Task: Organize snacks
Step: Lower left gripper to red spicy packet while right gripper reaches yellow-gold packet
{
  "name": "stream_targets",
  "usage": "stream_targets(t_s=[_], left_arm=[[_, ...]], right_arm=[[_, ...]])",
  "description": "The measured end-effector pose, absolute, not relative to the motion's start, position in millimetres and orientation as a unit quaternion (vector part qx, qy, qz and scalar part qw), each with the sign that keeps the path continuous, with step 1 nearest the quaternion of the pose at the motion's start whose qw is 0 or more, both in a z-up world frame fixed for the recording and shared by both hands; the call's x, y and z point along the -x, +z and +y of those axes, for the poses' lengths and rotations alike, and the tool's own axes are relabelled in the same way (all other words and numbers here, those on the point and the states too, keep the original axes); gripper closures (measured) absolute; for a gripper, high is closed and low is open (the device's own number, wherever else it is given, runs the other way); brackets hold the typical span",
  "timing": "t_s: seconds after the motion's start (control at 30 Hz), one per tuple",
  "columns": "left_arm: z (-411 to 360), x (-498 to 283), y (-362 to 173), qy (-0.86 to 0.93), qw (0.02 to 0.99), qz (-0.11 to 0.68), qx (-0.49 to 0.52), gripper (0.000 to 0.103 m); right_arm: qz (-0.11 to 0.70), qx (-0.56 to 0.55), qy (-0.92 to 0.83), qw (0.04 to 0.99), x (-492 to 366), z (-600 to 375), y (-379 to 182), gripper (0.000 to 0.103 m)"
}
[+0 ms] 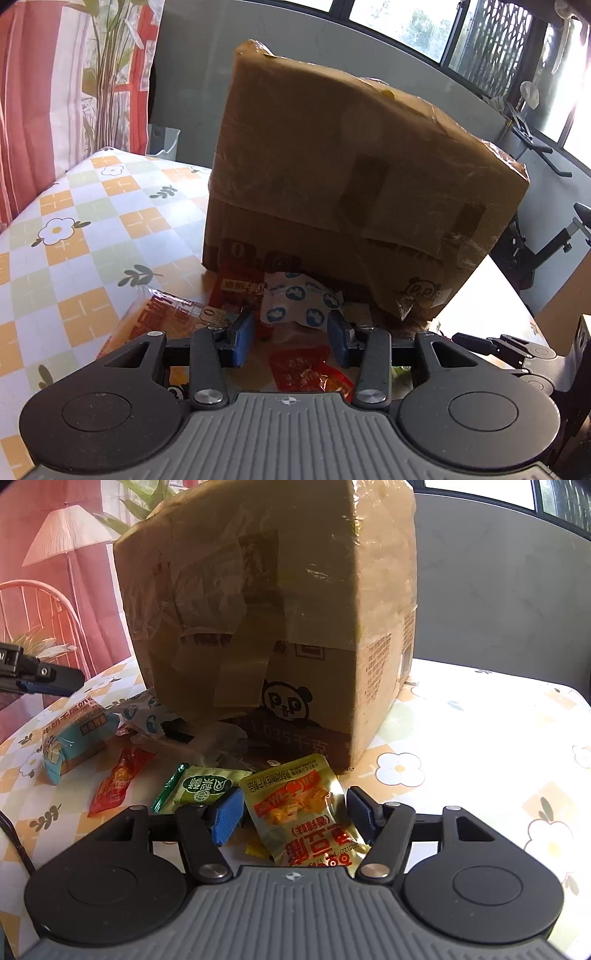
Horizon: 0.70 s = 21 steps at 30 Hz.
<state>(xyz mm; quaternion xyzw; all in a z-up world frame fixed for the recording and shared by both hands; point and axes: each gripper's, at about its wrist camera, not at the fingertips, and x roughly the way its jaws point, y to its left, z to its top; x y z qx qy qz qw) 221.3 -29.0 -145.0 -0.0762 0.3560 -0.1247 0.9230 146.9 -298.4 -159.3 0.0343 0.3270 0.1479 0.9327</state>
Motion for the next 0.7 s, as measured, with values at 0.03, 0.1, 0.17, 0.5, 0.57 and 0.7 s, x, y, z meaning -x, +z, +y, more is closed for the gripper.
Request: stream_targets(t_s=[0.03, 0.1, 0.17, 0.5, 0.57, 0.7], left_arm=[[-30.9, -221.6, -145.1, -0.124, 0.923, 0.356, 0.072, 0.058], [-35.1, -222.4, -145.3, -0.121, 0.925, 0.355, 0.063, 0.058], [-43.2, -219.5, -146.3, -0.119, 0.924, 0.359, 0.054, 0.058], [-62.1, -218.4, -170.3, -0.101, 0.910, 0.399, 0.049, 0.058], [-63.7, -217.6, -173.0, -0.101, 0.908, 0.404, 0.050, 0.058], [-64.2, -217.1, -176.1, -0.102, 0.905, 0.410, 0.049, 0.058]], right_arm=[[0.327, -0.038, 0.149, 0.932, -146.8, -299.8, -159.4, 0.038], [0.328, -0.044, 0.155, 0.931, -145.7, -302.5, -160.0, 0.038], [0.329, -0.047, 0.161, 0.929, -145.8, -302.7, -160.0, 0.038], [0.304, -0.065, 0.166, 0.936, -137.7, -309.7, -155.7, 0.022], [0.311, -0.063, 0.156, 0.935, -139.7, -308.3, -156.7, 0.022], [0.323, -0.055, 0.147, 0.933, -142.9, -305.9, -158.9, 0.022]])
